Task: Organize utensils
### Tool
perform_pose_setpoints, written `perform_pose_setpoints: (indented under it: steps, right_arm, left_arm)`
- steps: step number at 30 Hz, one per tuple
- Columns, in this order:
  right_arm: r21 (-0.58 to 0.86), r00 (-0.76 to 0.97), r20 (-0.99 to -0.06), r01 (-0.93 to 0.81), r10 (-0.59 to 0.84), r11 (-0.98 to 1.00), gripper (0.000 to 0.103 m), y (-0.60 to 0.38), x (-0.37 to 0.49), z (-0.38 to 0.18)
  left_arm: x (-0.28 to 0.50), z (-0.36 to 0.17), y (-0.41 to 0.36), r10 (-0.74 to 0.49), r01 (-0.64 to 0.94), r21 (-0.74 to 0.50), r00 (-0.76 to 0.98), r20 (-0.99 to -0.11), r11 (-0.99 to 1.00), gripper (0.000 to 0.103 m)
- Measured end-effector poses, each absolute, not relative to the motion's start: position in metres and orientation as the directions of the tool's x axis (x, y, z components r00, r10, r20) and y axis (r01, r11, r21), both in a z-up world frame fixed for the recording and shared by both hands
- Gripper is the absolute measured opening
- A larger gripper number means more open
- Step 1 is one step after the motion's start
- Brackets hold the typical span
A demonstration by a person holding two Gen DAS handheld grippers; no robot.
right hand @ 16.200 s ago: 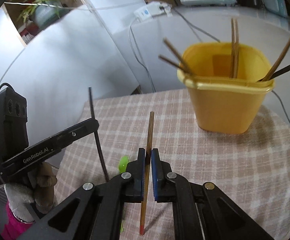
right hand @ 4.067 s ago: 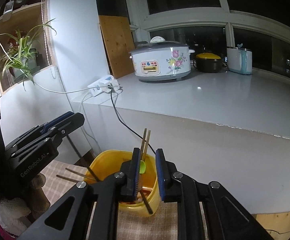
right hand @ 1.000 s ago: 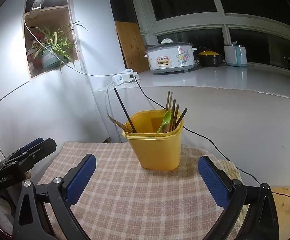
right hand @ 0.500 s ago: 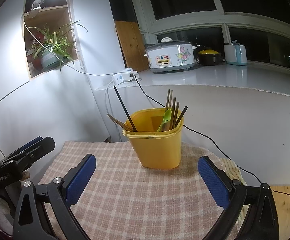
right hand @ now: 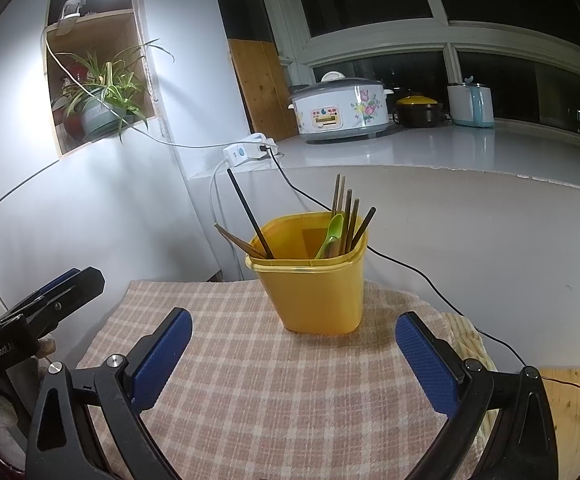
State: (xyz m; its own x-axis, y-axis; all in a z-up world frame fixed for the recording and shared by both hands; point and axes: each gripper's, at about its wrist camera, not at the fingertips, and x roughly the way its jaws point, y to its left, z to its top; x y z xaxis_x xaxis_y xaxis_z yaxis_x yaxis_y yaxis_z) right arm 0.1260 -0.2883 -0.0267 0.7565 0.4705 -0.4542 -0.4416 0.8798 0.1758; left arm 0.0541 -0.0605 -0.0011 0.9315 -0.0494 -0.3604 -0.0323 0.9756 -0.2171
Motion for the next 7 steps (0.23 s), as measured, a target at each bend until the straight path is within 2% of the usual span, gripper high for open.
perform_pose_setpoints:
  steps: [7]
  right_arm:
    - [0.183,0.756,-0.457,-0.435,0.468,0.881,0.103,-0.2893,0.1272,-0.0283]
  left_arm:
    - [0.0527,-0.0007,-0.0597,-0.036,-0.043,-0.210,0.933,-0.357,0.977,0.103]
